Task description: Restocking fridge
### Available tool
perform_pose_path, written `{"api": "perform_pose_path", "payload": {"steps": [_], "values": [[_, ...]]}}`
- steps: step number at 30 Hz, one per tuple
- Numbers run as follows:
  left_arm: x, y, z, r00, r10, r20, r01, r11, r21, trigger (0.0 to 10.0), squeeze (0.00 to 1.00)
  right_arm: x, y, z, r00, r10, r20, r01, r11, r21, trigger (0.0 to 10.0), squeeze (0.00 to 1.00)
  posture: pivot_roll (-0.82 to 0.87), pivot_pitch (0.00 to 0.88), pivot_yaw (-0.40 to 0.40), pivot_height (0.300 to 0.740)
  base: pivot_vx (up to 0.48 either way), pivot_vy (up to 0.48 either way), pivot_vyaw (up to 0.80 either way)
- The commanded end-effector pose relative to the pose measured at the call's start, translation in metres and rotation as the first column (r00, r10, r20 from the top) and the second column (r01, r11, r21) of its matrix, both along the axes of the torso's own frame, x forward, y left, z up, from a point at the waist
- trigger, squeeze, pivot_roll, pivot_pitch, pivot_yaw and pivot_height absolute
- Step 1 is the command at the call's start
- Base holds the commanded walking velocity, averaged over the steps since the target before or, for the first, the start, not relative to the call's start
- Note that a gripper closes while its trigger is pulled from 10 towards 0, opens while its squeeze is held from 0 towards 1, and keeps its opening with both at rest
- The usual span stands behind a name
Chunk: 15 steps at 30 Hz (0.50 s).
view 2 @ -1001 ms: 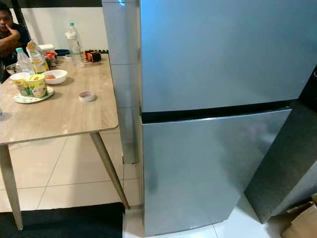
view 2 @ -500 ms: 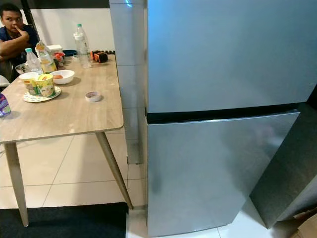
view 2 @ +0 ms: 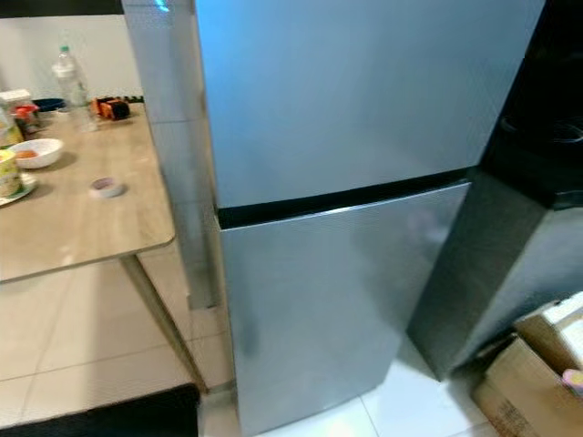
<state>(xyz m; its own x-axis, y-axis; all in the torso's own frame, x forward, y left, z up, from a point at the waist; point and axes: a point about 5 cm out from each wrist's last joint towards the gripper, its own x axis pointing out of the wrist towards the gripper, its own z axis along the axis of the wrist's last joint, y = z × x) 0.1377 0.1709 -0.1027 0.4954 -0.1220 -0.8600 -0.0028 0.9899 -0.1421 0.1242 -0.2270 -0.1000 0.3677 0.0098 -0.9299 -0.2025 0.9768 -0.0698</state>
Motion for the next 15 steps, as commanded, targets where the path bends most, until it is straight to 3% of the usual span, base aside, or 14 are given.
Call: {"api": "perform_pose_path", "payload": {"steps": [1, 11, 15], "values": [[-0.0016, 0.0046, -0.0002, 1.000, -0.001, -0.007, 0.001, 1.000, 0.011, 10.0, 0.00, 0.0034, 0.0014, 0.0008, 1.000, 0.009, 0.009, -0.009, 1.000, -0.003, 10.0, 0.00, -0.10, 0.000, 0.014, 0.734, 0.000, 0.000, 0.00], [-0.0013, 0.0038, -0.0002, 1.000, -0.008, -0.007, 0.008, 1.000, 0.010, 10.0, 0.00, 0.0024, 0.0021, 0.0003, 1.000, 0.003, 0.006, -0.003, 1.000, 0.001, 10.0, 0.00, -0.10, 0.000, 0.016, 0.734, 0.000, 0.000, 0.00], [-0.0013, 0.0038, -0.0002, 1.000, -0.014, -0.007, 0.014, 1.000, 0.011, 10.0, 0.00, 0.0024, 0.0024, 0.0002, 1.000, 0.001, 0.006, -0.001, 1.000, 0.002, 10.0, 0.00, -0.10, 0.000, 0.015, 0.734, 0.286, 0.000, 0.00]]}}
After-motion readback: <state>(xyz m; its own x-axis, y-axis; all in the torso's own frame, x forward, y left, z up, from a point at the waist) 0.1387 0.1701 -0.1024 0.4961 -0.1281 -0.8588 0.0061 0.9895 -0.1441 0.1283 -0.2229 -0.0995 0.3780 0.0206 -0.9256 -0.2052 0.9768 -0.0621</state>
